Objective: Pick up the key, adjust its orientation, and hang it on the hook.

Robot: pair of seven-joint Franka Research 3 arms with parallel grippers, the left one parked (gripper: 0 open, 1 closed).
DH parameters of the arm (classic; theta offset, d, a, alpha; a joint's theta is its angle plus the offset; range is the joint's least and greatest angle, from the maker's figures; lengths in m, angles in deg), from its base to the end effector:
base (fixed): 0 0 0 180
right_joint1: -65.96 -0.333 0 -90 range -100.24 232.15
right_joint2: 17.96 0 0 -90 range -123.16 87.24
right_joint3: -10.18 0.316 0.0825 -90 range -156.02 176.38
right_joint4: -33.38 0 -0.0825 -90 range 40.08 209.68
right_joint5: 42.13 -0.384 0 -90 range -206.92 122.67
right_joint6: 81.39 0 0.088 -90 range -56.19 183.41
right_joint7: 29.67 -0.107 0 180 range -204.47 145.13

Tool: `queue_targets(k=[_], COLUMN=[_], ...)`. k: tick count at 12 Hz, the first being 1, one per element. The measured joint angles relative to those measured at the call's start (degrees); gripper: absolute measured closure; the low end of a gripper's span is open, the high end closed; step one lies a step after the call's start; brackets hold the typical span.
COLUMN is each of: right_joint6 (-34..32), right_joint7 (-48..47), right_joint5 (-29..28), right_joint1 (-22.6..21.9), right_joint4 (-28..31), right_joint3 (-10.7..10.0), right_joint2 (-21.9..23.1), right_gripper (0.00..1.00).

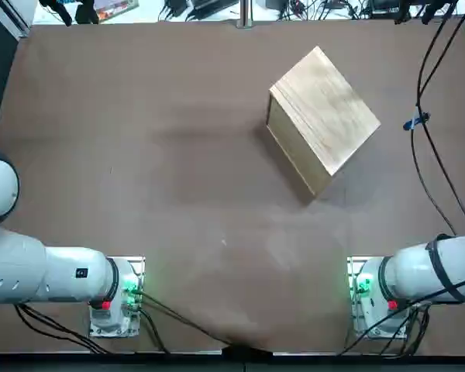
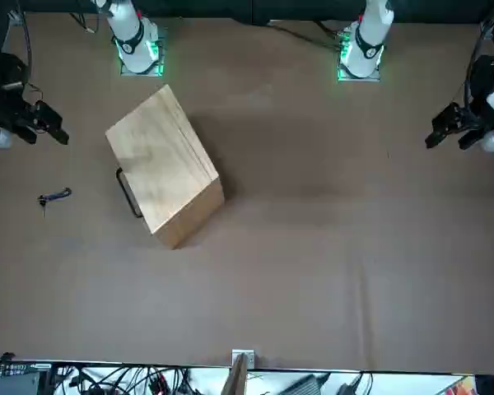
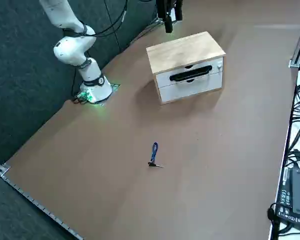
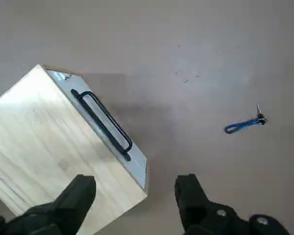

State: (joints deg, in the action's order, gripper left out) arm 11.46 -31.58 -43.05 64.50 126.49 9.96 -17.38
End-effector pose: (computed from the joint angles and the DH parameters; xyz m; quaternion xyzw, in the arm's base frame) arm 0.5550 0.0136 0.6088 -0.9999 0.0062 -0.0026 0.0081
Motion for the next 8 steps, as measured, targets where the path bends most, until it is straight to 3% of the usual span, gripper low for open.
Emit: queue_targets(k=[8], right_joint6=[0.0], right_joint7=[0.0], right_joint5=[0.0], right_joint1=[0.0], right_joint4=[0.0], right_joint3=[-0.1], right_joint2=[-0.2], right_gripper=[0.0])
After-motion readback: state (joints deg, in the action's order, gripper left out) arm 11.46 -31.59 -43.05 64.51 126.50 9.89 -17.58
